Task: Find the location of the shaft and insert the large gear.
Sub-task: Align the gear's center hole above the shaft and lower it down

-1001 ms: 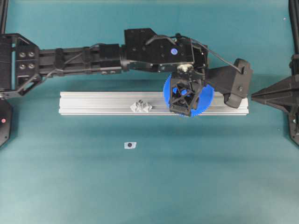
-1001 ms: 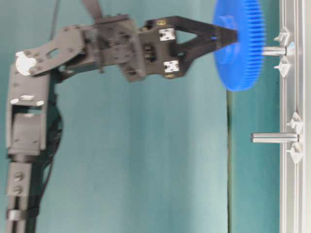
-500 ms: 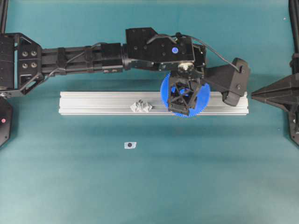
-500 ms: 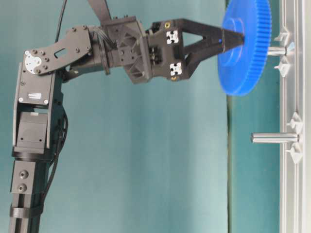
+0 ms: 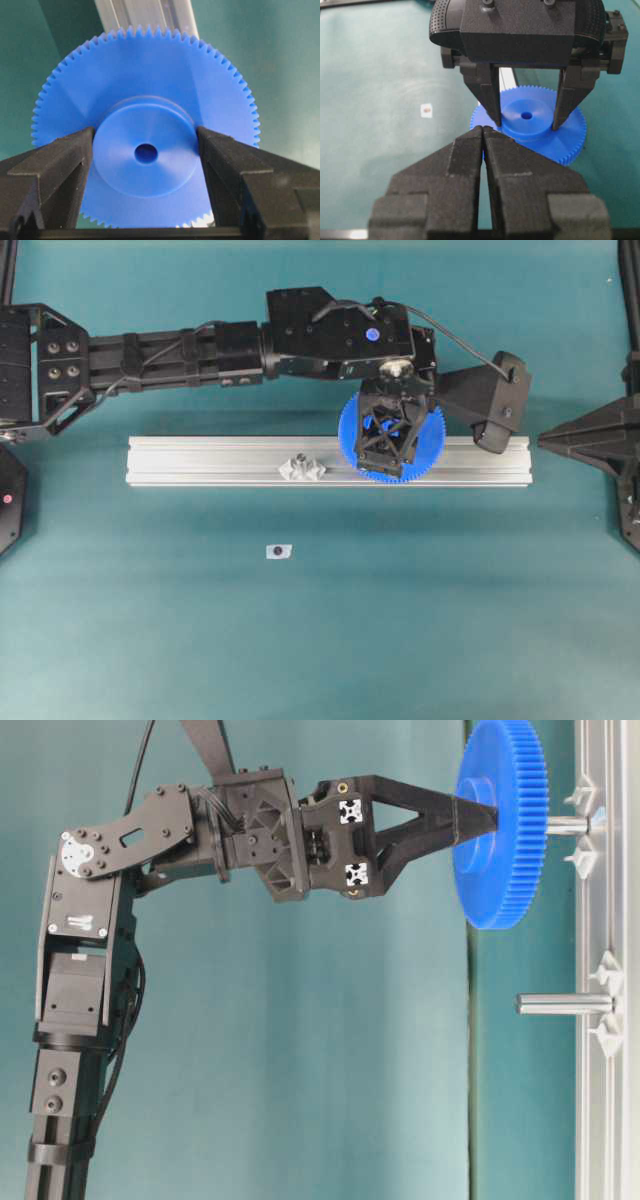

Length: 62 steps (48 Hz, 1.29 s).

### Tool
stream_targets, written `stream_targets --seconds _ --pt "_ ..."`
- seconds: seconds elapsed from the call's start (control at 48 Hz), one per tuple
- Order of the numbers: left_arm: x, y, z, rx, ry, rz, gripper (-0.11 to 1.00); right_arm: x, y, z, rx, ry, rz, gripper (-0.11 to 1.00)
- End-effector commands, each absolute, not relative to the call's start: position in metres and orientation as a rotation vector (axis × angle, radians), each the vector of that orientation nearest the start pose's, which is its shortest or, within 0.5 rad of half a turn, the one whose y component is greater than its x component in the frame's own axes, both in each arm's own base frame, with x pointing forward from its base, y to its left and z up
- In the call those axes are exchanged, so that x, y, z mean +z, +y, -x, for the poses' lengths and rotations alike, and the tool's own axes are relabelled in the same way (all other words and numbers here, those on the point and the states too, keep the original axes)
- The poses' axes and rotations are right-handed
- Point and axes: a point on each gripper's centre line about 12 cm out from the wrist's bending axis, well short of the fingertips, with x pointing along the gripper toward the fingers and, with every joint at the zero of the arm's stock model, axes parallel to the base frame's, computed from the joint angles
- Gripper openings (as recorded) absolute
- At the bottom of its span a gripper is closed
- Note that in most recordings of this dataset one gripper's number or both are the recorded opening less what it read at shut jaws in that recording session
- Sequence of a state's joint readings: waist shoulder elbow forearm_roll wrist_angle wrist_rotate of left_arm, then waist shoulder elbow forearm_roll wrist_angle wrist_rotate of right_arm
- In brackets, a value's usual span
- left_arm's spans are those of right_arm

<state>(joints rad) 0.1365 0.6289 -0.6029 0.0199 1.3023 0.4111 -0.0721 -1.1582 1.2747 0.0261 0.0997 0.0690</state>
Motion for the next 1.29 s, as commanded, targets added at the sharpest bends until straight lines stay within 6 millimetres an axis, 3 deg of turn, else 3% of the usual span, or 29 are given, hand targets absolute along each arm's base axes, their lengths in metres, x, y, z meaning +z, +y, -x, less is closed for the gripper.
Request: stream_targets --seconds 0.0,0.521,1.042,1.167,1.272 --pt "0.2352 0.0924 -0.5447 -0.108 1.282 -0.274 0.7 0.2446 -0.012 -0.1632 -0.083 0.205 -0.112 0.06" --pt "0.2432 0.0928 -0.553 -0.083 1.209 -0.275 0.7 0.244 -0.012 -0.1631 -0.083 0.206 -0.112 0.06" --pt "0.2392 0.0921 -0.5485 -0.06 1.25 -0.224 0.71 0.2452 -0.012 -0.1633 -0.083 0.203 -0.112 0.06" --pt "0.2413 0.0912 -0.5483 -0.06 1.247 -0.224 0.83 0.2468 -0.012 -0.1633 -0.083 0.198 -0.112 0.06" --pt "0.2443 0.0896 -0.5491 -0.059 1.237 -0.225 0.83 0.2465 -0.012 -0.1634 -0.083 0.2 -0.112 0.06"
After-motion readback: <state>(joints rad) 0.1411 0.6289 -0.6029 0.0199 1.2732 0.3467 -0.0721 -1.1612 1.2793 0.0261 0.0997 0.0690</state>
